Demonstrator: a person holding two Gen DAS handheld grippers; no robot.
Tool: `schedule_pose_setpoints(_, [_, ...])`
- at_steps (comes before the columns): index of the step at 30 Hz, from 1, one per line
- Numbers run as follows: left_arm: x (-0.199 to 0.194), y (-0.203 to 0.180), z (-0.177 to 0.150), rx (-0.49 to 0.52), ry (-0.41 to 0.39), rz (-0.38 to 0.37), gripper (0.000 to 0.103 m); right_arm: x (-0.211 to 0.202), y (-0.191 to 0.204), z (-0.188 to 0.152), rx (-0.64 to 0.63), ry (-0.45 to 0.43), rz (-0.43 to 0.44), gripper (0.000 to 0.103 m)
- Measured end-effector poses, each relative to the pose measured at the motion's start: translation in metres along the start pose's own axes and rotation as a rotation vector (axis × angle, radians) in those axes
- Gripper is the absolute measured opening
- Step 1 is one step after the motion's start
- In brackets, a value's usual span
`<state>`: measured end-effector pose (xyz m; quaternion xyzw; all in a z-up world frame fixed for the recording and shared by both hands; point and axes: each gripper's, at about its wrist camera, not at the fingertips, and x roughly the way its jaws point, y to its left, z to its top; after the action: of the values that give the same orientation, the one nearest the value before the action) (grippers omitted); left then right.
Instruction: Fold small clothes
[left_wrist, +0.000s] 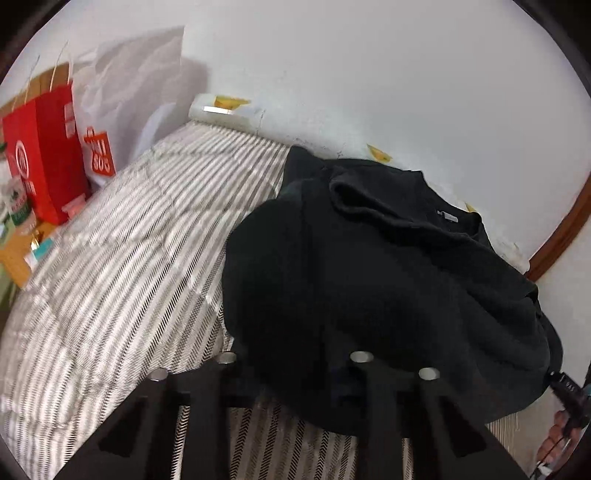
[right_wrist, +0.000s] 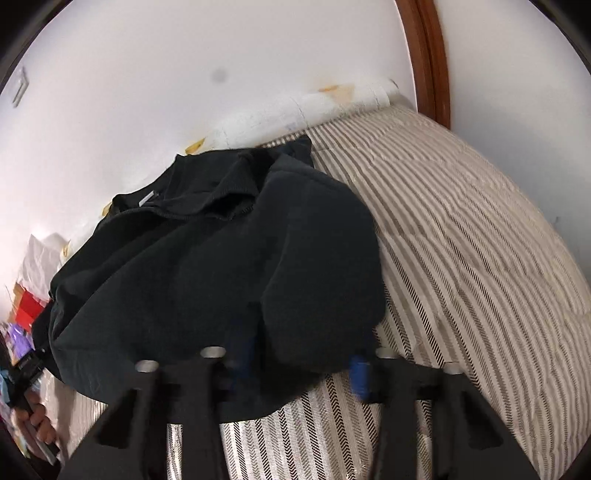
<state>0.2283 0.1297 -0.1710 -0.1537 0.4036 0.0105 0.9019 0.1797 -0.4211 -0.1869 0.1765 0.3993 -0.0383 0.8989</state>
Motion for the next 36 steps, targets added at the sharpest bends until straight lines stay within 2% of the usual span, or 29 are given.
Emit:
schedule_pose_setpoints(3, [-0.011, -0.002, -0.002, 0.015, -0.012, 0.012, 0.018, -0.012, 0.009, -0.005, -0.05, -0.035, -0.025, 0.026])
schedule_pose_setpoints(7, [-0.03, 0.0, -0.011, 0.022, -0.025, 0.018, 0.018, -0.027, 0.008, -0.011, -0.051, -0.042, -0.017, 0.025])
schedule_pose_setpoints(21, [-0.102, 0.017, -0.089, 0.084, -0.035, 0.016, 0.018, -0.098, -0.003, -0.078, -0.113, -0.03, -0.02, 0.025])
schedule_pose_setpoints(27, [-0.126, 0.025, -0.12, 0.067, -0.036, 0.002, 0.018, -0.127, -0.011, -0.11, -0.125, -0.032, -0.02, 0.025])
schedule_pose_setpoints(31, [-0.132, 0.02, -0.128, 0.091, -0.054, 0.028, 0.018, -0.132, -0.013, -0.118, -0.123, -0.04, -0.035, 0.026])
schedule_pose_setpoints(34, [-0.134, 0.022, -0.124, 0.071, -0.047, 0.018, 0.02, -0.135, -0.016, -0.121, -0.106, -0.039, -0.036, 0.028])
schedule_pose_setpoints(36, [-0.136, 0.025, -0.123, 0.062, -0.038, 0.01, 0.022, -0.137, -0.018, -0.12, -0.094, -0.036, -0.034, 0.034])
